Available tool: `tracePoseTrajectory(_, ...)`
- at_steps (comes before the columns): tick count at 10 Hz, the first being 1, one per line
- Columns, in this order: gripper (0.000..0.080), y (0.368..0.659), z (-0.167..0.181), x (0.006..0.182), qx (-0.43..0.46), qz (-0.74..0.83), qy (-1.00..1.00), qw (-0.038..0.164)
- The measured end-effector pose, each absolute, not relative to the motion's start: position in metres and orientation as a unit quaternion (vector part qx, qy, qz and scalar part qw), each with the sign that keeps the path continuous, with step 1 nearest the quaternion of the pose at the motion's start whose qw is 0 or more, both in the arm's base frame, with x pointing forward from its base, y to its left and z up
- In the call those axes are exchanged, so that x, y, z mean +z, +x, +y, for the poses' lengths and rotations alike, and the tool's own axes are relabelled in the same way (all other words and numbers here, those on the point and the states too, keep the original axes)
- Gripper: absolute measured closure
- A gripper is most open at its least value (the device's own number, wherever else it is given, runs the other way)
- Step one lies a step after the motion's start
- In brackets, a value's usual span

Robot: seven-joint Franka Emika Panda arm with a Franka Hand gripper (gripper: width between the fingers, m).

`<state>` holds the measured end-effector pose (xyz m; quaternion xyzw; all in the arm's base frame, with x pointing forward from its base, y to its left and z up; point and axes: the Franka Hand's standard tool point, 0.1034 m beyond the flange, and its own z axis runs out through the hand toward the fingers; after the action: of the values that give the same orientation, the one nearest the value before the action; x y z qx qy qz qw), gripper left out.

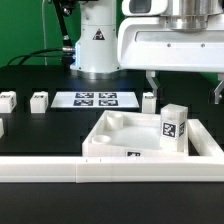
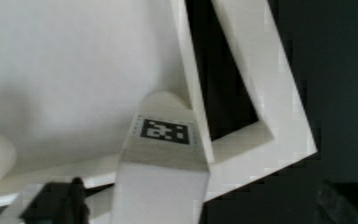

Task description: Assemble square table

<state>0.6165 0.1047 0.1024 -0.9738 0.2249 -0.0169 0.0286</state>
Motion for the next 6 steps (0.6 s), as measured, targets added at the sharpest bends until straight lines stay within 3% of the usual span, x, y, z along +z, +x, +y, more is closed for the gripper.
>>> tracePoseTrajectory(3,0.0151,0.6168,0.1047,0.1018,-0.02,0.202,-0.979,0.027)
tracePoseTrajectory(6,0.0151,0.6112,0.1017,0.1034,-0.022,0.049,-0.998,0.025)
